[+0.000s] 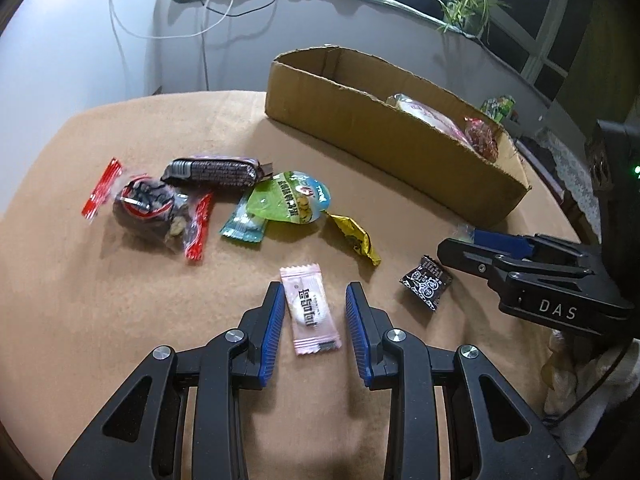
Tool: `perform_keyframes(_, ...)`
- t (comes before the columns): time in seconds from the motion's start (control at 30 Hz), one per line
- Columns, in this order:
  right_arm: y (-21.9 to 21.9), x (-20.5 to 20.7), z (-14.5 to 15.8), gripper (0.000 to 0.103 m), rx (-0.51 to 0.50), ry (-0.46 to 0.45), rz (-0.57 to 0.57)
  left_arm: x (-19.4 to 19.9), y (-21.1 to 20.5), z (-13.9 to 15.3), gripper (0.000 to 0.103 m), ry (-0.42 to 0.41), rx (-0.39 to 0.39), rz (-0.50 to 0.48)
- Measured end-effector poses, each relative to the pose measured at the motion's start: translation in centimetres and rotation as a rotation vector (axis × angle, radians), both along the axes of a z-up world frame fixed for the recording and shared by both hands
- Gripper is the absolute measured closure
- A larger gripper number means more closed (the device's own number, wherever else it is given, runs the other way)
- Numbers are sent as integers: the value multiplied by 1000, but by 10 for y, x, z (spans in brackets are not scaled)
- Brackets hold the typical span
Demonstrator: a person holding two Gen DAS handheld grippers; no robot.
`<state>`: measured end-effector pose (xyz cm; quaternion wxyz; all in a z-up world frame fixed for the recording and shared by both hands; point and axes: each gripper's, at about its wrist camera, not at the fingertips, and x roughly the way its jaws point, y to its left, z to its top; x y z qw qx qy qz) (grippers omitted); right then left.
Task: Organize snacks
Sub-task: 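Grasp the pink wrapped candy with the left tool while right grasps clear candy, then carry both candies into the box and open both tools to release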
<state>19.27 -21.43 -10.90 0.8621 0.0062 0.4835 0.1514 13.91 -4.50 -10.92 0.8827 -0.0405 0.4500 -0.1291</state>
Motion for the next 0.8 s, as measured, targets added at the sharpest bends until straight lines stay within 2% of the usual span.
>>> perform_keyframes(0.07, 3, 0, 0, 49, -12, -6, 7, 0, -3, 0, 73, -8, 22, -6)
perform_keyframes(0.17, 5, 0, -1, 55, -34, -15, 16, -2, -5, -1, 73, -26, 49, -20)
perform_keyframes(0.27, 3, -1, 0, 66, -55, -21, 23, -4, -7, -2, 73, -42, 68, -32)
perform_keyframes(0.33, 0, -1, 0, 77, -70, -27, 25, -5, -8, -2, 73, -50, 79, -39)
perform_keyframes(0.47, -7, -3, 0, 80, -56, -23, 26, -5, -5, -2, 84, -60, 81, -28)
perform_keyframes(0.8, -9, -10, 5, 81, -29, -27, 25, -7, 5, 0, 85, -47, 34, -15)
